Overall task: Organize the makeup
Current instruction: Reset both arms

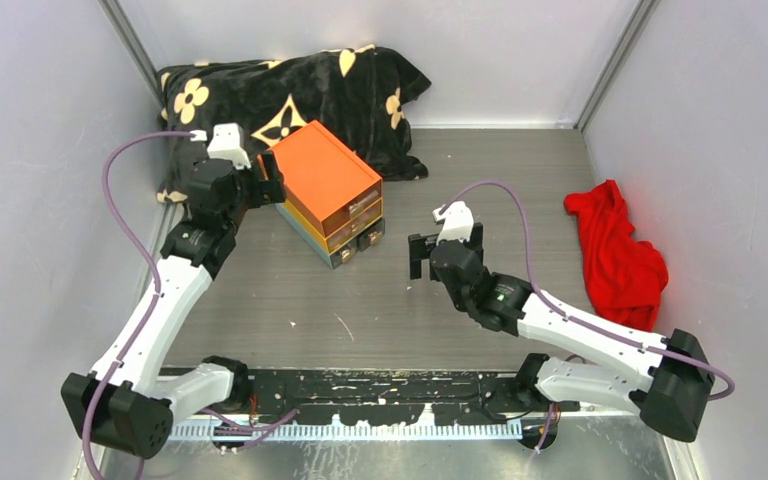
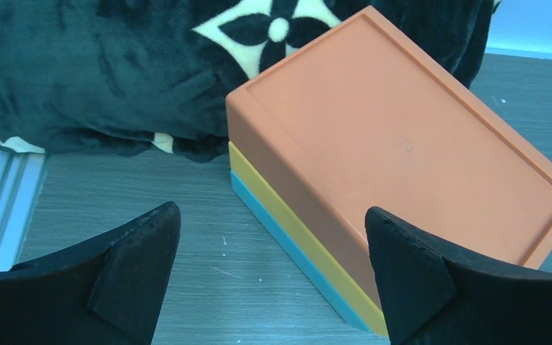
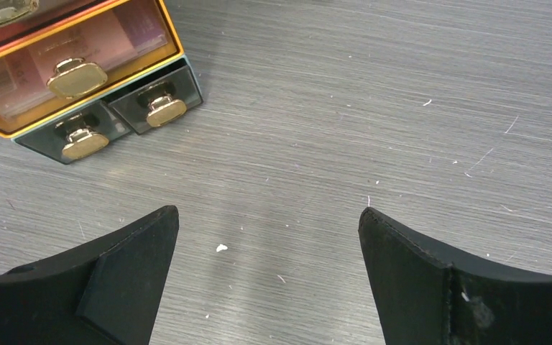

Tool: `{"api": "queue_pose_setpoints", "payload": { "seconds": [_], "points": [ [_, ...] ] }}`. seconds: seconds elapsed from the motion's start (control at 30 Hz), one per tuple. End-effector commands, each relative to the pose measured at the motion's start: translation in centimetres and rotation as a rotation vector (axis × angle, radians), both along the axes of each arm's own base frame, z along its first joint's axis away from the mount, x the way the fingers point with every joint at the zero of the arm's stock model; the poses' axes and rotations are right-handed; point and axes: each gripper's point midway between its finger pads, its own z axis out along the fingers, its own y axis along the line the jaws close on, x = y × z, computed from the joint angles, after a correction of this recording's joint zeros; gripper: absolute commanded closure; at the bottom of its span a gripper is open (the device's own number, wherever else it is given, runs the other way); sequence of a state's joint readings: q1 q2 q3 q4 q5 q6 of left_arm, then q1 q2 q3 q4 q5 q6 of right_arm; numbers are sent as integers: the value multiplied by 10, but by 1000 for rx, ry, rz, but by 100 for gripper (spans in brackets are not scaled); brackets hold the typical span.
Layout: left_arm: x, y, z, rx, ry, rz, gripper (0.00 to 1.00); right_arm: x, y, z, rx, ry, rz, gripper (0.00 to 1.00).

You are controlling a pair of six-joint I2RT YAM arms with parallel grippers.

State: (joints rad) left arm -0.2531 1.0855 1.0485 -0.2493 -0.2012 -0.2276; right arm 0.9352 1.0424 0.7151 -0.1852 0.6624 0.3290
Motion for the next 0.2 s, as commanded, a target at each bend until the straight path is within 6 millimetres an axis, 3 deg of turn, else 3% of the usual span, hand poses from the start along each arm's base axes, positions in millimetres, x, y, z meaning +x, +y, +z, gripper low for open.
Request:
{"api": "queue_pose_setpoints", "payload": {
  "seconds": [0.0,0.17],
  "points": [
    [-3,15,24,-12,-59,83,0,4,-4,31,70,-65,-47,0],
    [-4,20,25,-3,-61,105,0,3,-9,30,61,-60,-66,0]
  ]
}}
